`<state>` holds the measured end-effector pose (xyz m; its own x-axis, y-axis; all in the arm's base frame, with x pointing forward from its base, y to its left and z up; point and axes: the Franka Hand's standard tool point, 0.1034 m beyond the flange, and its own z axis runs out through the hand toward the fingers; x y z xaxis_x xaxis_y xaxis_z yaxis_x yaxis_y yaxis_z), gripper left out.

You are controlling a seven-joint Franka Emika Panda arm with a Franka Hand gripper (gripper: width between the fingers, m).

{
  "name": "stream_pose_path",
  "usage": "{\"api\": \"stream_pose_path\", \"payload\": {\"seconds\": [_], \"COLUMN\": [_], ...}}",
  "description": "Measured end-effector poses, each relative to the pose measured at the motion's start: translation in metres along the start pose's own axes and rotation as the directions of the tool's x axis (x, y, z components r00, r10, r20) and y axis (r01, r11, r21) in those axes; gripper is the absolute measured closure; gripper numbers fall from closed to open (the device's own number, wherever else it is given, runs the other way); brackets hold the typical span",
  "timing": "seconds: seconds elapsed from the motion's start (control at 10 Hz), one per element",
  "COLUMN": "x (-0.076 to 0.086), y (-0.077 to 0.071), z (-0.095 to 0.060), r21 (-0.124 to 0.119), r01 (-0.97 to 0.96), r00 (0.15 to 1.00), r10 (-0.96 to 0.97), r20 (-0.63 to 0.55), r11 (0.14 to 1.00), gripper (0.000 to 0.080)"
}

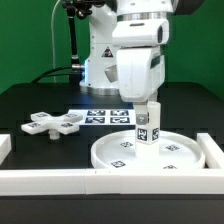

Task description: Assemble round table

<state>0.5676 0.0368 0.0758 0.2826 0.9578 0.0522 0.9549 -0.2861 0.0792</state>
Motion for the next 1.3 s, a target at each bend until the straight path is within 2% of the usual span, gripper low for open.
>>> {"api": "stream_pose_path", "payload": {"seconds": [0.3,0.5,0.8,0.9,1.0,1.3], "x": [0.009,0.005,0.000,-0.003,-0.003,-0.004], "y": [0.003,0.005,0.006,0.001,-0.001,-0.002], "z": [0.000,0.000,0.000,0.002,0.003,0.004], "r21": [-0.009,-0.005,0.000,0.020,0.031,0.031], "r01": [0.216,0.375,0.391,0.389,0.388,0.345], "r00": [0.976,0.926,0.919,0.919,0.919,0.936], "r10": [-0.216,-0.374,-0.390,-0.389,-0.390,-0.346], "r20": [0.041,0.058,0.061,0.062,0.062,0.063], "r11": [0.976,0.927,0.921,0.921,0.921,0.938], "gripper": [0.0150,0.0150,0.0162,0.0340,0.0383,0.0383]}}
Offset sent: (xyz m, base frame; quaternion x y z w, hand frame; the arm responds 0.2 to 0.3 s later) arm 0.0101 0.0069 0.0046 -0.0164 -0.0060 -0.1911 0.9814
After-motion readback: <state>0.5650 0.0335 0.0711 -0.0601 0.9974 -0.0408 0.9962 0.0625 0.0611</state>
